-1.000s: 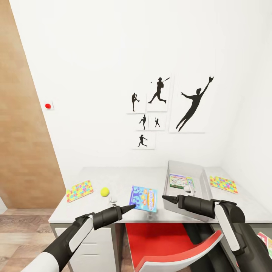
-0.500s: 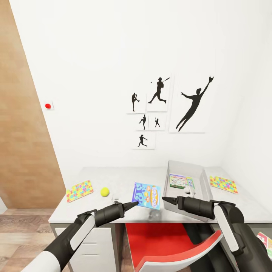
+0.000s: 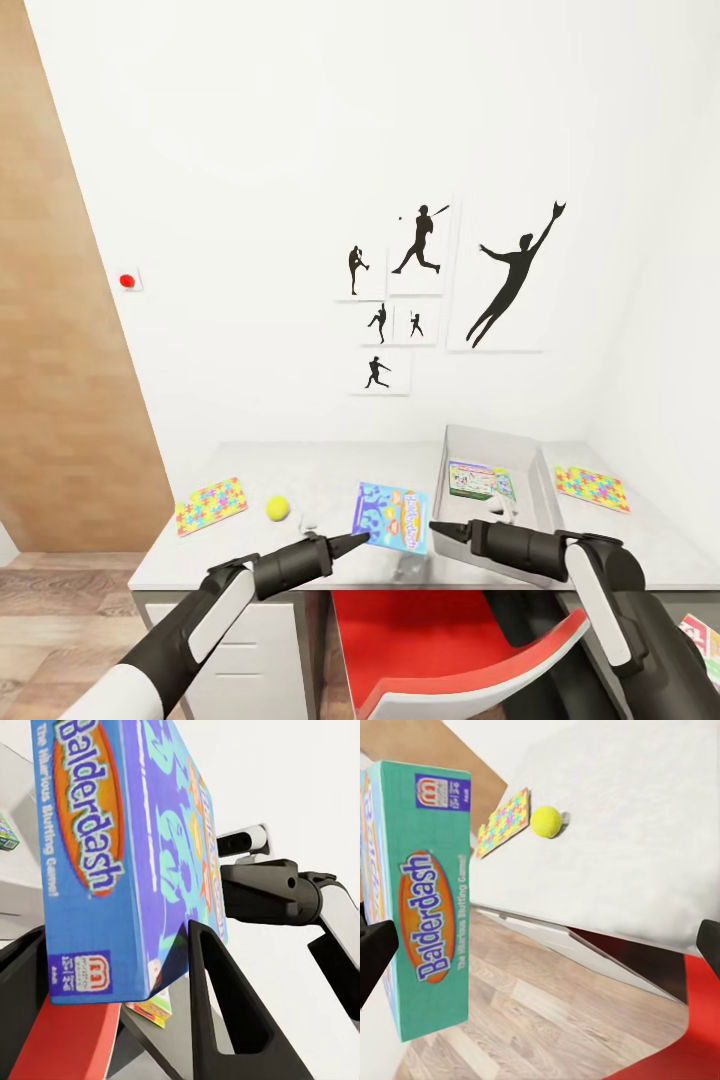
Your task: Put all the toys in the child's room - the three board games (two on the bed and one on the table), the two jigsaw puzzles on the table, and the tennis ball on the table - inside the toy box on the table in the child's room.
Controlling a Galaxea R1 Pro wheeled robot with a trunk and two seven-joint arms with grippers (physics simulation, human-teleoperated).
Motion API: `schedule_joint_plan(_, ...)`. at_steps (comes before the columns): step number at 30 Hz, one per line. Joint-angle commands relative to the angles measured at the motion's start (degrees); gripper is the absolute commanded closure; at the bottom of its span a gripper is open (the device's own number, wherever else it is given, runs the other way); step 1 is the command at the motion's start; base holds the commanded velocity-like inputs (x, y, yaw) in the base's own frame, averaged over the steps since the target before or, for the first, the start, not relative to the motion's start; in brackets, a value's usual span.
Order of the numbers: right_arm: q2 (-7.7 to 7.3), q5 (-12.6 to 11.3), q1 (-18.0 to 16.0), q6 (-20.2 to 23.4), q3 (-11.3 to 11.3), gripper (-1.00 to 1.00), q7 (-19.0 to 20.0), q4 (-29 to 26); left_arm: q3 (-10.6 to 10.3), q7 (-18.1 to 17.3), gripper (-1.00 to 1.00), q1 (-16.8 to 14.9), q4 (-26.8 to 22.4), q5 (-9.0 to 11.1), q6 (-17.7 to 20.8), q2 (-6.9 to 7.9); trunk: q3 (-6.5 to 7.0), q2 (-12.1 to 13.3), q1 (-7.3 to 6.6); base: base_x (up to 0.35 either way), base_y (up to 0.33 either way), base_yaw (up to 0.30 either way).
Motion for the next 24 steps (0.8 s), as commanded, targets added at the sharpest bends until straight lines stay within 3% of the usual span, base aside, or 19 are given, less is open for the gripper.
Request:
schedule_joint_plan(1, 0.05, 0.1, 0.0, 0.3, 1.0, -1.0, 0.3, 0.0, -0.4, 0.0, 1.0, 0.0, 0.0, 0.9, 0.9, -0.13, -0.02, 0.0, 0.02, 0.0, 0.0, 0.0)
schedule_joint_plan(24, 0.09, 0.1, 0.0, 0.4, 1.7, -1.0, 0.4, 0.0, -0.4, 0.3, 1.0, 0.0, 0.4, 0.7, 0.9, -1.42, -0.02, 0.0, 0.02, 0.0, 0.0, 0.0)
